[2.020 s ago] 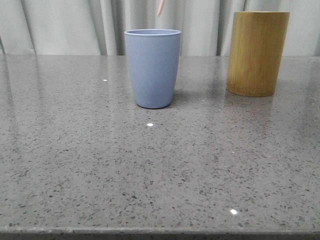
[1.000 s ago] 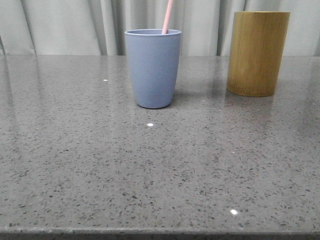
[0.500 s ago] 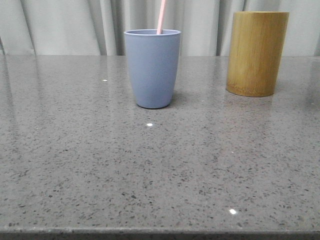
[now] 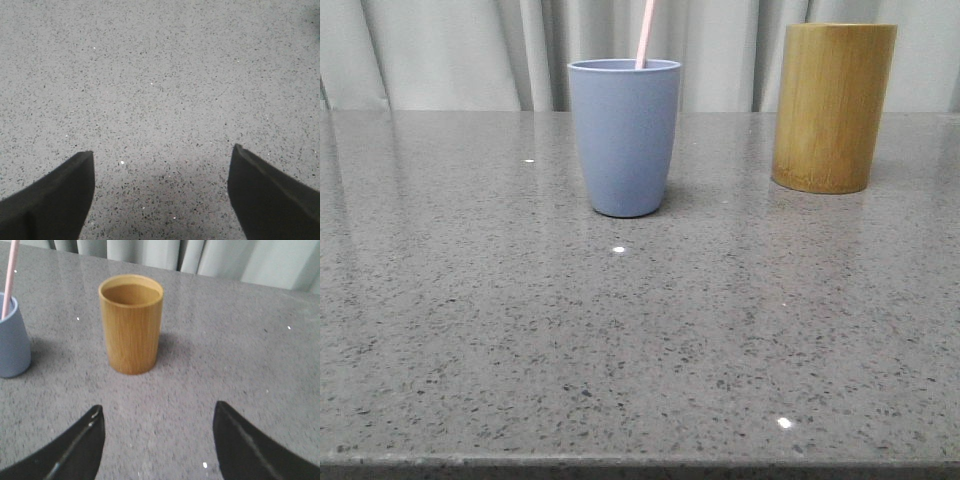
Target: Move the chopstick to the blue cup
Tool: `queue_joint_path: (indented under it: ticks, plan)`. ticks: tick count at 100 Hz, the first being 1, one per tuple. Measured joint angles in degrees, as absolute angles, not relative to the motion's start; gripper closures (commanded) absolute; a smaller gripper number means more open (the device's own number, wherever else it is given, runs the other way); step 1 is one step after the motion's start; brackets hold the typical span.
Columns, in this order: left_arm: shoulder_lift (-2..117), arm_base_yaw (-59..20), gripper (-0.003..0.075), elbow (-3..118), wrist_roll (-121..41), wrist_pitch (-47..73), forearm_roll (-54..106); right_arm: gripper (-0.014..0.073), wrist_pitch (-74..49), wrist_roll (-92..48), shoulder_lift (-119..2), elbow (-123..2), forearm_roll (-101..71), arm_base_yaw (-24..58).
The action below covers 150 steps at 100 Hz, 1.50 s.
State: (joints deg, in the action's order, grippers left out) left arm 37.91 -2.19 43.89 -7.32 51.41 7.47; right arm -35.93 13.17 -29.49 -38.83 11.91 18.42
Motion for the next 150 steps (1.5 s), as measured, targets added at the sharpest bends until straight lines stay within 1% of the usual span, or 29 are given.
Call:
queue_joint_path:
  ticks: [19, 36, 41, 47, 52, 57, 60, 64, 67, 69, 70, 74, 77, 81, 150]
  plan:
    - [37.9, -2.2, 0.0185, 43.9, -7.4, 51.4, 7.5, 0.0118, -37.2, 13.9, -23.7, -34.1, 11.9, 18.3]
    - [37.9, -2.2, 0.0185, 43.9, -7.4, 51.4, 7.5, 0.0118, -36.6, 14.4, -23.1, -32.1, 11.9, 18.3]
    - [37.9, -2.2, 0.0189, 43.9, -7.4, 51.4, 7.5, 0.0132, -36.3, 14.4, -23.1, -32.1, 11.9, 18.3]
    - [37.9, -2.2, 0.0216, 43.9, -7.4, 51.4, 7.5, 0.0186, -35.9, 14.4, -23.1, -32.1, 12.0, 18.3]
    - [37.9, -2.2, 0.0261, 43.9, -7.4, 51.4, 7.5, 0.0253, -35.2, 14.4, -23.1, -32.1, 12.2, 18.3]
    - [37.9, -2.2, 0.0325, 43.9, -7.4, 51.4, 7.5, 0.0336, -34.7, 14.4, -23.1, -32.1, 12.3, 18.3]
    - [37.9, -2.2, 0.0377, 43.9, -7.4, 51.4, 7.5, 0.0399, -34.5, 14.4, -23.1, -32.1, 12.4, 18.3]
    - [37.9, -2.2, 0.0435, 43.9, -7.4, 51.4, 7.5, 0.0462, -34.0, 14.4, -23.1, -32.1, 12.4, 18.3]
    - [37.9, -2.2, 0.0496, 43.9, -7.4, 51.4, 7.5, 0.0524, -33.9, 14.4, -23.1, -32.1, 12.5, 18.3]
    - [37.9, -2.2, 0.0534, 43.9, -7.4, 51.4, 7.5, 0.0547, -33.7, 14.4, -23.1, -32.1, 12.5, 18.3]
    - [37.9, -2.2, 0.0534, 43.9, -7.4, 51.4, 7.5, 0.0571, -33.7, 14.4, -23.1, -32.1, 12.5, 18.3]
    - [37.9, -2.2, 0.0624, 43.9, -7.4, 51.4, 7.5, 0.0634, -33.6, 14.4, -23.1, -32.1, 12.5, 18.3]
    - [37.9, -2.2, 0.0675, 43.9, -7.4, 51.4, 7.5, 0.0670, -33.5, 14.5, -23.1, -32.1, 12.5, 18.3]
    - [37.9, -2.2, 0.0741, 43.9, -7.4, 51.4, 7.5, 0.0657, -33.5, 14.5, -23.1, -32.1, 12.5, 18.3]
    - [37.9, -2.2, 0.0739, 43.9, -7.4, 51.4, 7.5, 0.0661, -33.5, 14.6, -23.1, -32.1, 12.6, 18.3]
